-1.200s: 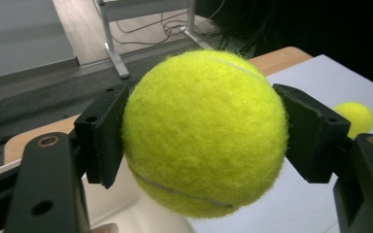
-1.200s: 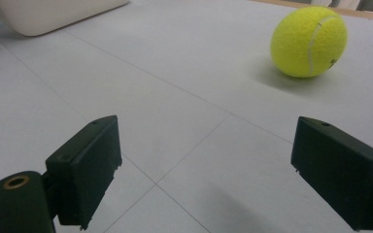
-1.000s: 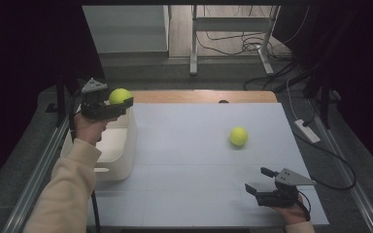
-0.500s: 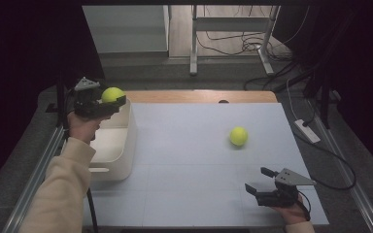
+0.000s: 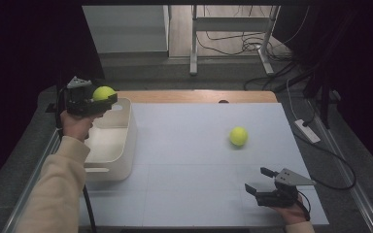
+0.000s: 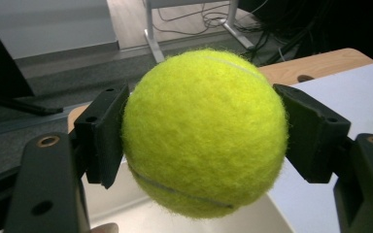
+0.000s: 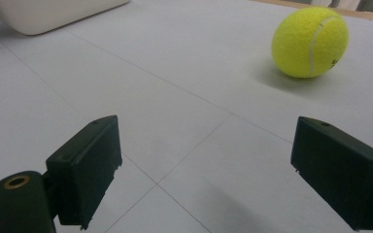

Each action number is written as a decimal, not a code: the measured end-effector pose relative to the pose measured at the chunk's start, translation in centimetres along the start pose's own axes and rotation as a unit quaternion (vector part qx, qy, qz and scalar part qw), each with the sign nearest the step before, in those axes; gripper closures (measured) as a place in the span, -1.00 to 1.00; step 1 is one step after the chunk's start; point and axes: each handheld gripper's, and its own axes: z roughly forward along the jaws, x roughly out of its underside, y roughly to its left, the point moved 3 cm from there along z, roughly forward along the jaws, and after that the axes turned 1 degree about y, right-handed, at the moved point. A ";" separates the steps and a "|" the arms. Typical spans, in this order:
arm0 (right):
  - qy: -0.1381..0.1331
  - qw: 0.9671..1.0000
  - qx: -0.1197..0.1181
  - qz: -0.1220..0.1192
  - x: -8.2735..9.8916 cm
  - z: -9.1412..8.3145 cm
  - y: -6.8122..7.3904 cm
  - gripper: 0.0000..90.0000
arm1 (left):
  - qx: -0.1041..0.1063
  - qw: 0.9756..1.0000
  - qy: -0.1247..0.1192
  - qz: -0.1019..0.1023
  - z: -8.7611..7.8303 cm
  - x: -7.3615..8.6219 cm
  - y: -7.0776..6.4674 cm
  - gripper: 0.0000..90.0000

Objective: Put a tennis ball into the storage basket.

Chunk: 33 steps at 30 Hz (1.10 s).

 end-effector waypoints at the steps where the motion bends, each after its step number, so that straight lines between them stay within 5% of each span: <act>1: 0.000 1.000 0.000 0.000 0.0 0.0 0.0 -0.75 | -0.004 1.000 0.002 -0.002 0.0 0.1 0.3 -0.41; 12: 0.003 1.000 -0.001 0.000 0.0 0.1 0.0 -0.75 | -0.018 0.999 0.013 -0.025 0.5 0.5 2.0 -0.41; 33: 0.005 1.000 -0.001 -0.001 0.1 0.1 0.0 -0.75 | -0.037 0.996 0.077 -0.021 3.0 1.5 3.0 -0.41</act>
